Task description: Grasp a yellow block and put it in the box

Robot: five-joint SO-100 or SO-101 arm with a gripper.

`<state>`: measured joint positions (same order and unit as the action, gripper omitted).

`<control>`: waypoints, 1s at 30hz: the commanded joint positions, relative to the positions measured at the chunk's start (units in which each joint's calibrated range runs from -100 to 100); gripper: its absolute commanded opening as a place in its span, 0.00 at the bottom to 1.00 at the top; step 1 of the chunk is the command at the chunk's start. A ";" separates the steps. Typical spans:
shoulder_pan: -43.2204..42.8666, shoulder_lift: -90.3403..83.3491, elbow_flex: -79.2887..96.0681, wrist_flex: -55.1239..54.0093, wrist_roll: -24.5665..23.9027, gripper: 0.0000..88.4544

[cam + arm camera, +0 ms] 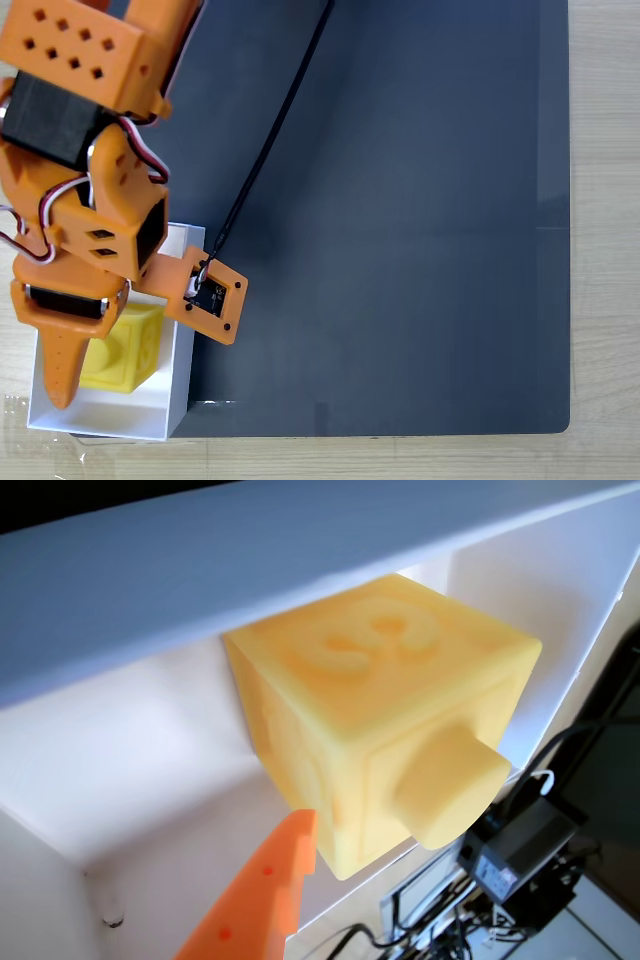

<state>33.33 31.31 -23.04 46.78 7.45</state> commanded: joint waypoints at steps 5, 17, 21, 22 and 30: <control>-0.34 -2.07 -3.88 -0.53 -0.21 0.42; -6.73 -24.28 3.09 20.06 -7.29 0.38; -9.09 -36.90 8.88 29.23 -9.81 0.18; -9.76 -40.29 10.96 30.62 -9.76 0.11; -16.75 -67.50 46.69 27.66 -9.23 0.05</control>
<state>19.12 -23.56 7.41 78.02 -1.80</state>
